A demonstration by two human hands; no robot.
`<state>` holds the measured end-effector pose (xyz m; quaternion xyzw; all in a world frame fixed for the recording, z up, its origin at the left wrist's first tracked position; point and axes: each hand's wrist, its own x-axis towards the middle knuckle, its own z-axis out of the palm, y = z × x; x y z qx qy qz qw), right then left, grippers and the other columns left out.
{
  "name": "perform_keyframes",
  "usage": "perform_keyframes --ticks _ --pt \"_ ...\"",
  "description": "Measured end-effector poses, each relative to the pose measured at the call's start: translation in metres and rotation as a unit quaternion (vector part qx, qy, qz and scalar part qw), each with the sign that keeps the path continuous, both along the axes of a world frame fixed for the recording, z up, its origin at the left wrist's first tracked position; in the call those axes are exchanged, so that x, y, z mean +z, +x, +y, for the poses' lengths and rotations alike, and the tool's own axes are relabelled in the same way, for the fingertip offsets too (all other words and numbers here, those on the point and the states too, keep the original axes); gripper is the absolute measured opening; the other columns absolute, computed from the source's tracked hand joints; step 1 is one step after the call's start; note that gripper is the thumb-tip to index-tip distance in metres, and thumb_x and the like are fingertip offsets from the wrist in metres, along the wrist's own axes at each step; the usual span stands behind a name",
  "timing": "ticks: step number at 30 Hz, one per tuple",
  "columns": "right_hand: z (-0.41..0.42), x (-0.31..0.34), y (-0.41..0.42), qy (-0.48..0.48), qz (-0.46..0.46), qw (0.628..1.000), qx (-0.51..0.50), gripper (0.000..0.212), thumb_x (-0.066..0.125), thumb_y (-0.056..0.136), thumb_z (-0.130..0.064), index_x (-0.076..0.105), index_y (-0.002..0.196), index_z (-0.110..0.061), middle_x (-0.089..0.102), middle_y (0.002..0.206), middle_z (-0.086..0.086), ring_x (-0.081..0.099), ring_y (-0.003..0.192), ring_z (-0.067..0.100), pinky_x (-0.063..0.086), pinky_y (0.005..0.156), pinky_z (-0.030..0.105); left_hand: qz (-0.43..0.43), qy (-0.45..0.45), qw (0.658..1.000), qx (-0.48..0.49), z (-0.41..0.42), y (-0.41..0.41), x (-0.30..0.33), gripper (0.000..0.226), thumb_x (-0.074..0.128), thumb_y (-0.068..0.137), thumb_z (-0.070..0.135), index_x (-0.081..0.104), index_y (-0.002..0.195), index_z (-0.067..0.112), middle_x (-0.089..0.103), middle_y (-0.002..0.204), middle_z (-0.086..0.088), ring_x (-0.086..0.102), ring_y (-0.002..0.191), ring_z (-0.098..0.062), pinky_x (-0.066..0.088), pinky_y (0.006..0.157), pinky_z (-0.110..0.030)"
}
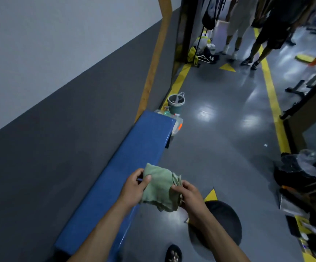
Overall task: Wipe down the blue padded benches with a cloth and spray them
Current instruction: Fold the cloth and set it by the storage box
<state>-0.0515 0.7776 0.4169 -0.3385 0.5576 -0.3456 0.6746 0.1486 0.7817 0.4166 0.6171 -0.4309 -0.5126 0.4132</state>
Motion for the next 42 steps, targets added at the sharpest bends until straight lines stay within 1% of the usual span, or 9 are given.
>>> perform_keyframes --ticks 4,10,15,22,26,29,32,37,42 --pt "-0.086 0.005 -0.014 0.005 0.022 1.000 0.022 0.014 0.071 0.082 -0.016 0.067 0.092 -0.007 0.069 0.084 0.008 0.065 0.077 0.021 0.052 0.066 0.036 0.022 0.001 0.999 0.043 -0.071 -0.016 0.003 0.005 0.061 0.096 0.021 0.066 0.097 0.021 0.072 0.093 -0.002 0.070 0.086 -0.020 0.058 0.072 -0.035" --pt "-0.203 -0.007 -0.008 -0.012 0.061 0.998 0.021 0.009 0.069 0.086 -0.009 0.063 0.091 -0.007 0.069 0.084 0.012 0.068 0.076 0.021 0.057 0.072 0.049 0.044 0.010 0.998 0.048 -0.181 -0.022 -0.007 0.010 0.067 0.091 0.022 0.065 0.101 0.024 0.071 0.100 -0.005 0.071 0.090 -0.025 0.060 0.072 -0.040" --pt "-0.316 -0.021 0.001 -0.017 0.068 0.998 0.001 0.014 0.072 0.085 -0.012 0.060 0.090 -0.008 0.060 0.083 0.013 0.065 0.076 0.026 0.056 0.072 0.057 0.042 0.003 0.999 -0.017 -0.293 -0.027 -0.029 0.023 0.073 0.087 0.017 0.068 0.107 0.027 0.071 0.103 0.000 0.067 0.091 -0.015 0.059 0.078 -0.034" --pt "-0.454 -0.014 -0.004 0.009 0.025 0.999 -0.023 0.033 0.073 0.087 -0.032 0.056 0.093 -0.005 0.062 0.081 0.009 0.066 0.076 0.018 0.060 0.077 0.050 0.039 0.008 0.995 -0.093 -0.444 -0.042 -0.046 0.044 0.069 0.080 0.014 0.065 0.122 0.024 0.062 0.114 -0.003 0.062 0.088 0.001 0.049 0.083 -0.018" --pt "-0.535 -0.023 -0.018 0.003 0.051 0.999 -0.010 0.045 0.082 0.076 -0.041 0.054 0.088 -0.008 0.058 0.077 0.008 0.062 0.075 0.021 0.056 0.074 0.046 0.061 0.036 0.992 -0.104 -0.522 -0.056 -0.059 0.050 0.055 0.074 0.009 0.065 0.122 0.020 0.056 0.102 0.000 0.058 0.085 0.000 0.047 0.081 -0.019" --pt "-0.604 -0.042 -0.032 -0.012 0.071 0.997 -0.018 0.033 0.079 0.082 -0.031 0.057 0.087 -0.007 0.062 0.074 0.007 0.060 0.070 0.018 0.050 0.065 0.036 0.066 0.050 0.990 -0.112 -0.581 -0.066 -0.075 0.051 0.053 0.073 0.006 0.067 0.119 0.025 0.068 0.109 0.002 0.062 0.102 -0.013 0.049 0.092 -0.025" --pt "-0.680 -0.068 -0.055 -0.004 0.067 0.998 -0.007 0.024 0.075 0.086 -0.024 0.060 0.087 -0.004 0.065 0.077 0.012 0.061 0.074 0.024 0.049 0.070 0.041 0.058 0.049 0.992 -0.097 -0.644 -0.082 -0.090 0.053 0.053 0.076 0.000 0.064 0.122 0.023 0.071 0.120 0.006 0.063 0.113 -0.012 0.047 0.100 -0.027" --pt "-0.800 -0.106 -0.101 -0.018 0.111 0.992 0.053 0.020 0.070 0.087 -0.023 0.063 0.085 -0.005 0.068 0.080 0.022 0.063 0.078 0.030 0.053 0.081 0.053 0.059 0.077 0.994 -0.052 -0.732 -0.117 -0.113 0.051 0.069 0.079 0.036 0.059 0.124 0.015 0.069 0.122 0.013 0.062 0.118 -0.012 0.047 0.100 -0.025" --pt "-0.878 -0.135 -0.129 -0.013 0.154 0.981 0.117 0.012 0.066 0.081 -0.034 0.067 0.077 -0.023 0.069 0.081 0.018 0.062 0.078 0.029 0.052 0.081 0.060 0.042 0.123 0.991 0.032 -0.767 -0.136 -0.132 0.044 0.056 0.089 0.001 0.073 0.109 0.036 0.070 0.113 0.024 0.063 0.107 0.003 0.047 0.095 -0.018"
